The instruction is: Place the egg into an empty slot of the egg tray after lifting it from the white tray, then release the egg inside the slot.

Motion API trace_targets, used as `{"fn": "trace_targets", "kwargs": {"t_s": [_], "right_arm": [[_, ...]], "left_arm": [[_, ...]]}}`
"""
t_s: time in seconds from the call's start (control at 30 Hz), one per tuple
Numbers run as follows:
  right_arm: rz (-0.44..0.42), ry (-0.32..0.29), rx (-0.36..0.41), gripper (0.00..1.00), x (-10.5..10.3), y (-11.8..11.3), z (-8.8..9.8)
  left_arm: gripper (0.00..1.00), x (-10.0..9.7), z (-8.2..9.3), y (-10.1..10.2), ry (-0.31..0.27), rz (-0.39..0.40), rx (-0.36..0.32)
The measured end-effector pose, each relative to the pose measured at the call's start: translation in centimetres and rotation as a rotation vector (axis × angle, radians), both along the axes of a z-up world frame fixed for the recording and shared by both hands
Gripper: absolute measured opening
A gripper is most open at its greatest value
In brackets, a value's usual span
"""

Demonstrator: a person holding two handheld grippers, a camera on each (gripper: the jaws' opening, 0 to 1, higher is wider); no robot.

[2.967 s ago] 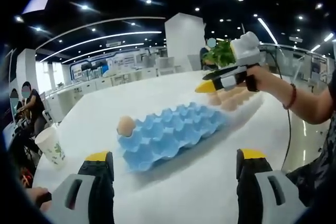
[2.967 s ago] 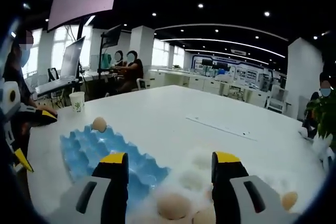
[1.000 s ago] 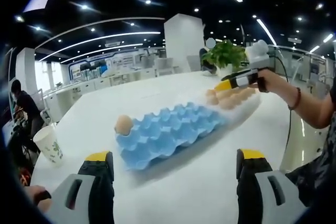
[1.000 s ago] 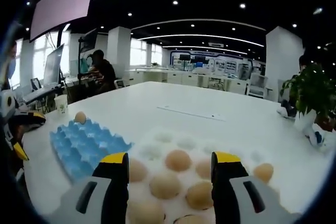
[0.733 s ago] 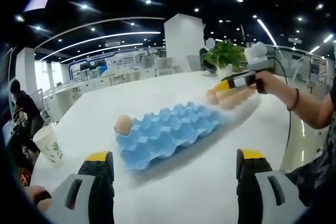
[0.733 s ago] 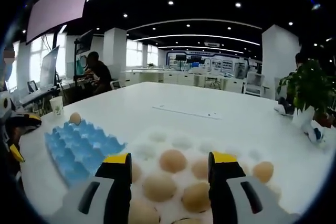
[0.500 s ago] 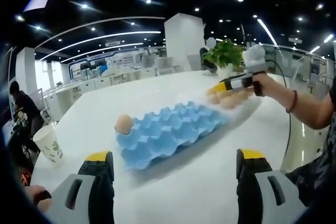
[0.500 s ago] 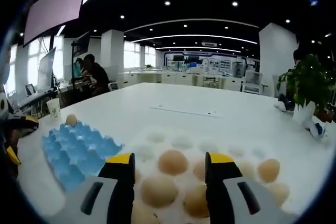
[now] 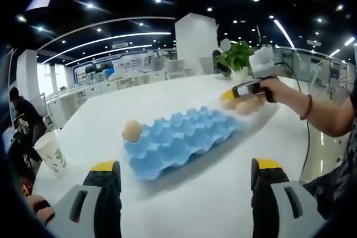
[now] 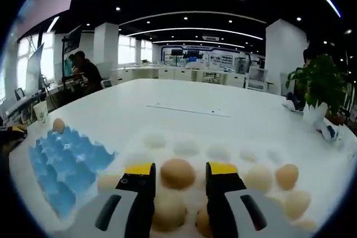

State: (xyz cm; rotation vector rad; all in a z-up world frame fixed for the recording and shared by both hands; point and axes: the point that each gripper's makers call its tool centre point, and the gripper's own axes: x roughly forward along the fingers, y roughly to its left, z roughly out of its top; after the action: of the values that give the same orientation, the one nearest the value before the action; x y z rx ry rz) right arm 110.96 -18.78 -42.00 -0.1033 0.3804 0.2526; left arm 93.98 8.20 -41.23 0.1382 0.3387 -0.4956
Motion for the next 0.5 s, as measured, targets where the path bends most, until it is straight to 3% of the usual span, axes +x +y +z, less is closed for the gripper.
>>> {"fn": "trace_targets", "kwargs": {"t_s": [0.07,0.13,0.2,0.27,0.5], "right_arm": [[0.005,0.008,-0.004,0.37,-0.1,0.4,-0.1],[0.015,0.061,0.021,0.37,-0.3,1.1,-1.0],[-0.021,0.074,-0.024,0.34,0.0,0.5,-1.2],[-0.052,0.100,0.010,0.34,0.4,0.5,-1.4],[-0.104,0.106,0.029,0.32,0.8,0.2,-1.2]], "left_arm": [[0.99,0.0,0.0,0.1,0.001,0.000,0.000],[0.99,0.0,-0.1,0.1,0.001,0.001,-0.001],[0.99,0.0,-0.1,0.1,0.000,0.000,-0.005],[0.99,0.0,0.2,0.1,-0.016,-0.006,-0.025],[0.99,0.0,0.1,1.0,-0.018,0.007,-0.018]]}}
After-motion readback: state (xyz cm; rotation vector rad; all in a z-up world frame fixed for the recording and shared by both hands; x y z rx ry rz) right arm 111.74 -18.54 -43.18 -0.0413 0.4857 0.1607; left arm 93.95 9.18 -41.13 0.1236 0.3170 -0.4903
